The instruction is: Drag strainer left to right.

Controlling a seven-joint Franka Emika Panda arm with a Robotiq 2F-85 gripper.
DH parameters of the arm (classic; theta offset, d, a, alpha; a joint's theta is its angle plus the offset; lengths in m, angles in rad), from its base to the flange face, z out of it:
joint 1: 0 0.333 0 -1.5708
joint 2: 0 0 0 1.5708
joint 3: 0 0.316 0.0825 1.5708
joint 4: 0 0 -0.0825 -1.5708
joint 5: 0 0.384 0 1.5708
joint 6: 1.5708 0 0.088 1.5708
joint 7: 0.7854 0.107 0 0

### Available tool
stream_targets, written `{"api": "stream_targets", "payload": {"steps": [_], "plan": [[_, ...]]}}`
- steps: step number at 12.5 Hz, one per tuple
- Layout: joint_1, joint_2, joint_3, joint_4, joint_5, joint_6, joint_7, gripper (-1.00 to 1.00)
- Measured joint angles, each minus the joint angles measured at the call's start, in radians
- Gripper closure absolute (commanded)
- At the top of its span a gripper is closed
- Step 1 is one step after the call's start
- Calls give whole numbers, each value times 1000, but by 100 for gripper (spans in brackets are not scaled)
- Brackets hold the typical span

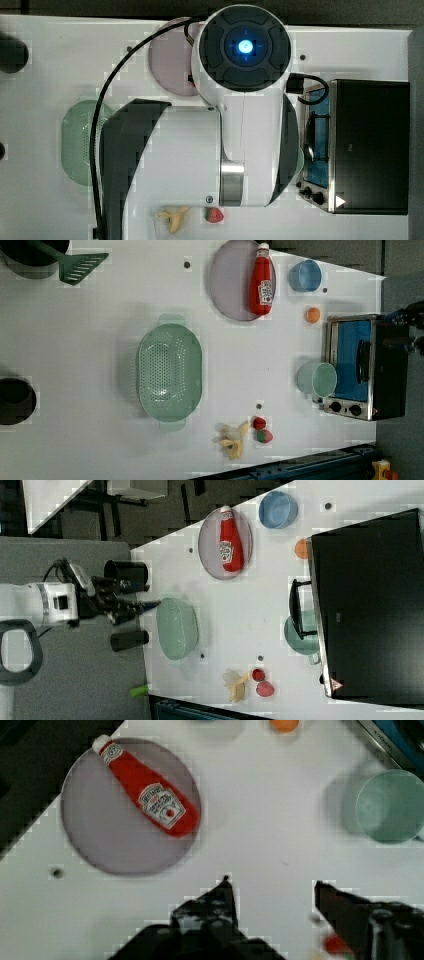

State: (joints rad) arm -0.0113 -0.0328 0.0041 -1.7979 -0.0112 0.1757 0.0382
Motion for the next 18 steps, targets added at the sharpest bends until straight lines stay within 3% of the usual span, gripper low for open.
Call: {"api": "stream_targets", "payload": {"steps": [3, 6, 8, 10, 13, 18], "plan": [[-3, -349, -33, -271, -27, -270, 0, -99], [-11, -595, -42, -298, -13, -242, -3, -100], [-23, -639, 7, -257, -8, -196, -3, -100], [-19, -598, 105, -235, -10, -137, 7, -100], [0, -405, 300, -257, 8, -19, 71, -100], [23, -84, 568, -364, 11, 183, 490, -100]]}}
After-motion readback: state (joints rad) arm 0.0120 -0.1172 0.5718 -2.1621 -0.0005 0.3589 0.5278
